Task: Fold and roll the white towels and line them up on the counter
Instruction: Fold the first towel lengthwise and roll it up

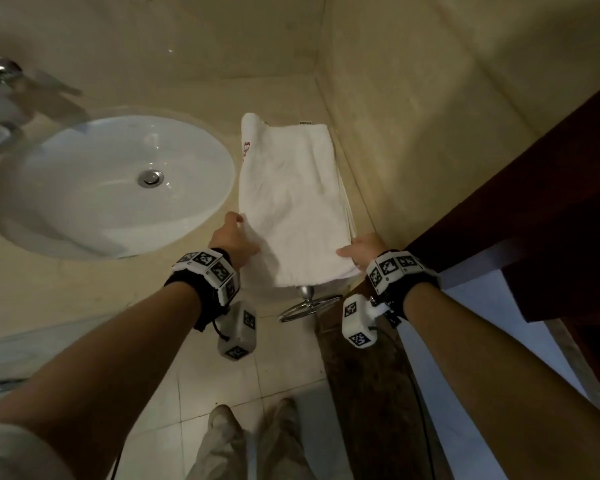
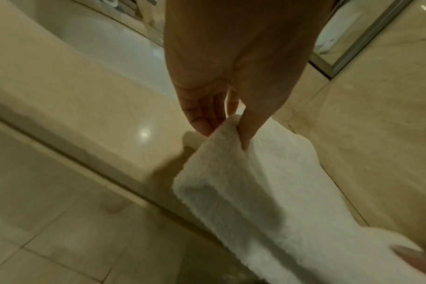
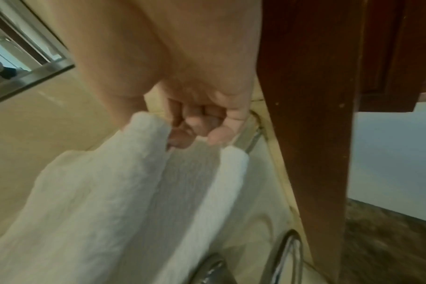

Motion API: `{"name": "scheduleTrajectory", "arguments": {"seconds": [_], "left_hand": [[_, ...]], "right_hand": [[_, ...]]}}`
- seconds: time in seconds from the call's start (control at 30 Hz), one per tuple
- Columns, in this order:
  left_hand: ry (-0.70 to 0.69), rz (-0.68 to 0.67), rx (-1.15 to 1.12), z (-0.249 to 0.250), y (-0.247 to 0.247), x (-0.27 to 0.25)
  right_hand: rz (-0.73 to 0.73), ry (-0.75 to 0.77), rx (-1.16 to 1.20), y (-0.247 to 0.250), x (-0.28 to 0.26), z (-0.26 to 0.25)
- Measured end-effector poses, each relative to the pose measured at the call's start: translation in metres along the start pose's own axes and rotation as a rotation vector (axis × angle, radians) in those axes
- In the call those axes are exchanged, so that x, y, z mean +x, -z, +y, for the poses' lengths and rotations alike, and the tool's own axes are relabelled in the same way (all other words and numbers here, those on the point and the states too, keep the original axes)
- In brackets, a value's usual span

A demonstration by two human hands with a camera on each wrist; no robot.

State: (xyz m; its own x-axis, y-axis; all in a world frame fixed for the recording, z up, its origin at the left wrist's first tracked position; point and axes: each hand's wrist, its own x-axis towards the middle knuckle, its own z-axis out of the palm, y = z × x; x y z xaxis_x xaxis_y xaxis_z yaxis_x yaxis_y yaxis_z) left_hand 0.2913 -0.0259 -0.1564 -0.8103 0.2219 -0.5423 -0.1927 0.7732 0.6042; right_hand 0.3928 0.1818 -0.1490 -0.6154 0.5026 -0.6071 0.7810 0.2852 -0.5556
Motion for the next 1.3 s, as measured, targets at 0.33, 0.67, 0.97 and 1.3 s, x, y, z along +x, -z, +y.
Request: {"name": "scheduleTrajectory", "arguments": {"seconds": [0.33,0.67,0.97,1.3], "left_hand": [[-0.061,0.154,-0.010,-0.005,0.012,0.010],[-0.085,0.064,0.183,0.003,0.000,0.012],[-0.150,0.160,0.151,0.032,0.029,0.031],[-0.211,0.170,0.097,0.070,0.069,0.121]], "right_hand": [[0.038,0.238,0.001,0.017,-0.002,-0.001],[0.032,0.136,-0.030,0.001,0.012,0.024],[-0.122,-0.021,0.225,0.014,0.042,-0.029],[-0.046,-0.109,0.311,0.020,0.129,-0.098]]}}
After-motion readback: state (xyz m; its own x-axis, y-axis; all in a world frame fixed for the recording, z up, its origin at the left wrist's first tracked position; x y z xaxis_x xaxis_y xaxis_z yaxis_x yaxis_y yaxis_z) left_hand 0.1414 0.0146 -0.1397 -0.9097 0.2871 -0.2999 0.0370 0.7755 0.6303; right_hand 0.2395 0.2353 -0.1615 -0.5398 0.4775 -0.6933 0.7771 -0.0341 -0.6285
